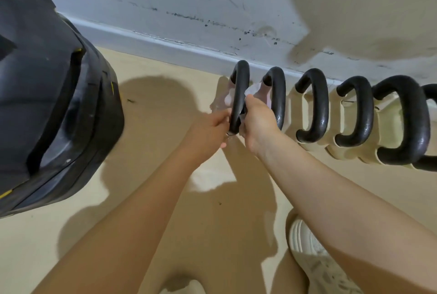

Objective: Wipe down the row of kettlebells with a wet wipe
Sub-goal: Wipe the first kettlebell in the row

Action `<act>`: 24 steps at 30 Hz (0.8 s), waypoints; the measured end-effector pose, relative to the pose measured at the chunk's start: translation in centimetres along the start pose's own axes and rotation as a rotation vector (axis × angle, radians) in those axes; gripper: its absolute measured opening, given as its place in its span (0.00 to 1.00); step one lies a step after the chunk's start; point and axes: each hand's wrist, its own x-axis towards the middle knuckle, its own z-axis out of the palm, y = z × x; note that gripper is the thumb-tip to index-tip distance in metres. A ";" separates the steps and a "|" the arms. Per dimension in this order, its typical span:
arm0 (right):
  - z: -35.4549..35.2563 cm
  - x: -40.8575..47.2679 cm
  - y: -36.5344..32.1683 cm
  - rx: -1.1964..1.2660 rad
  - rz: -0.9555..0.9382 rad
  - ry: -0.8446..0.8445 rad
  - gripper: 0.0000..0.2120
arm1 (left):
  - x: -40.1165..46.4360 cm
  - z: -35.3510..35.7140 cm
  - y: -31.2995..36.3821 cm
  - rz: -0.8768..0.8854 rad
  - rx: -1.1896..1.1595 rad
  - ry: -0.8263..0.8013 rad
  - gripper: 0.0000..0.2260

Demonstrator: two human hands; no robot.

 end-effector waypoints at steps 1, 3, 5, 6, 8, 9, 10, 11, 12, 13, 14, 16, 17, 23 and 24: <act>0.2 0.3 -0.6 0.042 0.008 -0.022 0.14 | 0.1 0.0 -0.1 0.022 0.031 0.024 0.19; 0.7 0.0 -0.4 -0.032 -0.080 -0.022 0.12 | 0.4 0.0 -0.4 0.041 0.076 0.057 0.16; 0.4 -1.0 1.3 -0.173 -0.175 -0.048 0.11 | 0.7 -0.1 -0.5 0.049 0.095 0.040 0.13; 0.0 -1.7 2.7 -0.235 -0.194 -0.076 0.11 | 0.8 -0.2 -0.5 0.060 0.109 0.028 0.13; -0.9 -2.8 4.9 -0.323 -0.232 -0.122 0.12 | 1.0 -0.4 -0.6 0.085 0.145 0.015 0.12; -1.0 -2.9 5.3 -0.352 -0.247 -0.133 0.12 | 1.0 -0.4 -0.6 0.094 0.150 0.010 0.11; -0.9 -2.7 5.2 -0.345 -0.245 -0.128 0.13 | 1.1 -0.4 -0.7 0.099 0.145 0.008 0.11; -0.6 -2.5 4.6 -0.310 -0.231 -0.118 0.13 | 1.1 -0.4 -0.7 0.104 0.137 0.007 0.11; -0.3 -2.2 4.0 -0.260 -0.233 -0.109 0.16 | 1.0 -0.4 -0.6 0.107 0.134 0.006 0.11; -0.1 -2.0 3.6 -0.211 -0.254 -0.104 0.20 | 1.0 -0.4 -0.6 0.112 0.129 0.008 0.11; 0.0 -2.1 3.6 -0.204 -0.284 -0.117 0.23 | 1.0 -0.4 -0.7 0.118 0.134 0.018 0.11; -0.2 -2.4 4.6 -0.275 -0.351 -0.158 0.28 | 0.9 -0.4 -0.7 0.124 0.178 0.037 0.11; -0.4 -2.7 5.1 -0.306 -0.381 -0.182 0.29 | 0.9 -0.4 -0.7 0.125 0.201 0.040 0.12; -1.1 -1.7 5.4 -0.701 -0.663 -0.211 0.26 | 1.1 -0.4 -1.1 0.153 0.264 0.074 0.11; -1.4 -1.3 4.9 -0.832 -0.721 -0.189 0.25 | 1.1 -0.4 -1.1 0.139 0.271 0.080 0.10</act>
